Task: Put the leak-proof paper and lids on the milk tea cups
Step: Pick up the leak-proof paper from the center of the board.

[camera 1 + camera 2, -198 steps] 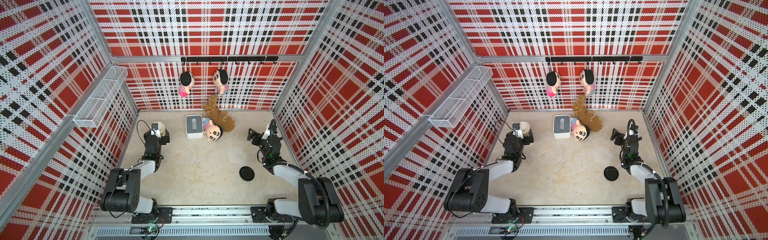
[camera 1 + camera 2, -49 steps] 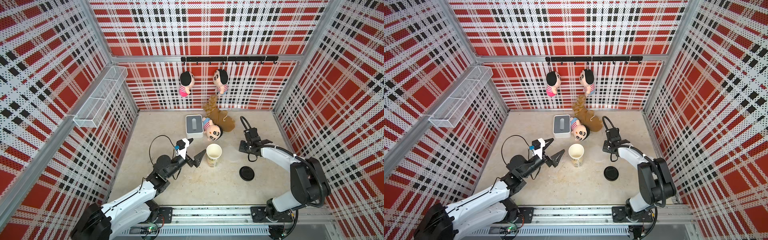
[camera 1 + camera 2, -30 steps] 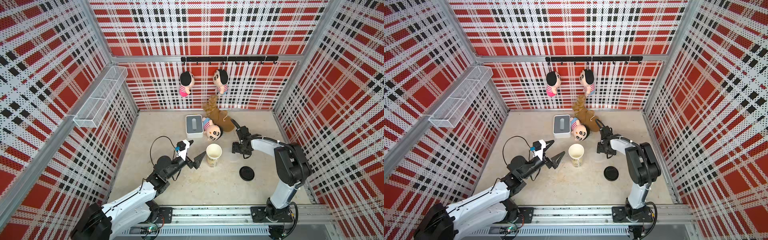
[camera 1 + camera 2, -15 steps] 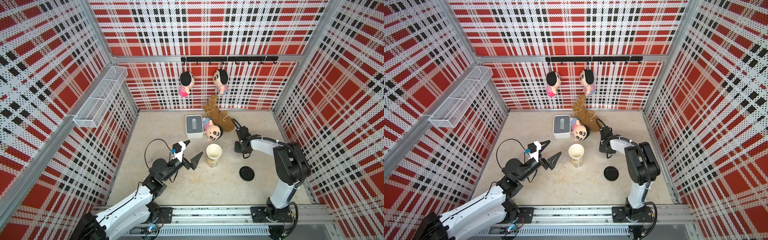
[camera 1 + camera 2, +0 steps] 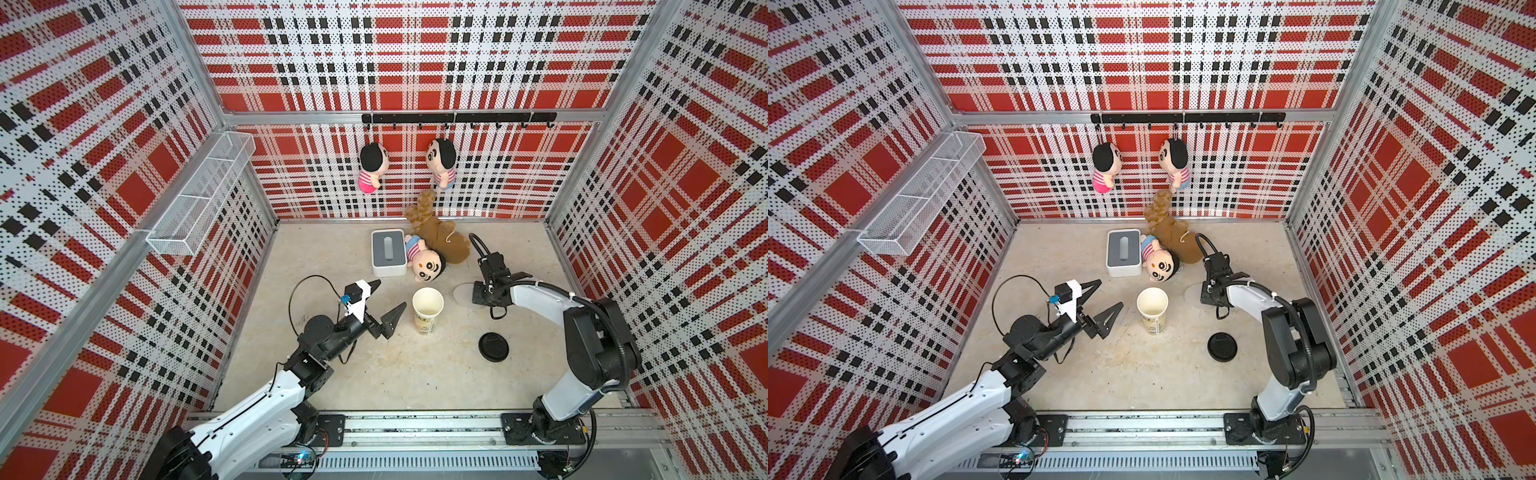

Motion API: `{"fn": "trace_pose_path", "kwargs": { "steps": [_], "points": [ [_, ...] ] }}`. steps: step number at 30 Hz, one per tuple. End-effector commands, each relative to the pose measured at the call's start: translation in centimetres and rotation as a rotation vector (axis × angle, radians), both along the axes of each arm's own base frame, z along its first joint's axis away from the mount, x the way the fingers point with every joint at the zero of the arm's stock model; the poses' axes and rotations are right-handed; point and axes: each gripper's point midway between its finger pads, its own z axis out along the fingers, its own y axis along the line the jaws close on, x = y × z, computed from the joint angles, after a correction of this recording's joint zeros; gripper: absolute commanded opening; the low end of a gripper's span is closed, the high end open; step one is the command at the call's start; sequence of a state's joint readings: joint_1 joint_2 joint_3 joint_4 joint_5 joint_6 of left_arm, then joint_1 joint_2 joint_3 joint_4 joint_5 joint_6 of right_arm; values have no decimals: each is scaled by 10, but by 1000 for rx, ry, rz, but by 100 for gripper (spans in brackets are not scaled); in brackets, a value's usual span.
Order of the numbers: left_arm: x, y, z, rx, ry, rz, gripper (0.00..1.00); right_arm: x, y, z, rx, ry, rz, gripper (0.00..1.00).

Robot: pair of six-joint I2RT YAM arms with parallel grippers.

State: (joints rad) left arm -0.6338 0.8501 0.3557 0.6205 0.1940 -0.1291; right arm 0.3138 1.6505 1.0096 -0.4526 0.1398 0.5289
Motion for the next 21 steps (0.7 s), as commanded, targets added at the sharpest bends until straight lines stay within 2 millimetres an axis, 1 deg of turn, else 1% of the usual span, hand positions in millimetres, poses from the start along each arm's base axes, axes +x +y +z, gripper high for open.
{"fn": "trace_pose_path", "kwargs": {
  "steps": [1, 4, 7, 9, 11, 14, 15, 16, 17, 18, 21],
  "points": [
    [1, -6, 21, -53, 8, -38, 99, 5, 1, 27, -2, -55, 12, 0],
    [4, -10, 35, -104, 33, -56, 98, 6, 5, 53, 25, -107, 27, 0],
    [7, -19, 50, -136, 46, -89, 100, 8, 13, 93, 79, -207, 68, 0],
    [11, -31, 54, -126, 75, -117, 98, 8, 20, 122, 112, -283, 99, 0],
    [19, -47, 50, -86, 128, -131, 94, 5, 30, 150, 133, -355, 136, 0],
    [30, -72, 38, 8, 202, -130, 88, -2, 49, 181, 158, -441, 200, 0],
    [37, -77, 31, 38, 235, -111, 87, -5, 55, 190, 165, -465, 222, 0],
    [43, -81, 25, 67, 266, -94, 85, -8, 63, 197, 167, -491, 247, 0],
    [48, -85, 22, 83, 293, -91, 82, -11, 71, 206, 163, -519, 271, 0],
    [51, -89, 19, 91, 318, -93, 81, -14, 77, 211, 157, -540, 291, 0],
    [51, -97, 19, 90, 338, -128, 77, -21, 98, 223, 143, -582, 358, 0]
  ]
}}
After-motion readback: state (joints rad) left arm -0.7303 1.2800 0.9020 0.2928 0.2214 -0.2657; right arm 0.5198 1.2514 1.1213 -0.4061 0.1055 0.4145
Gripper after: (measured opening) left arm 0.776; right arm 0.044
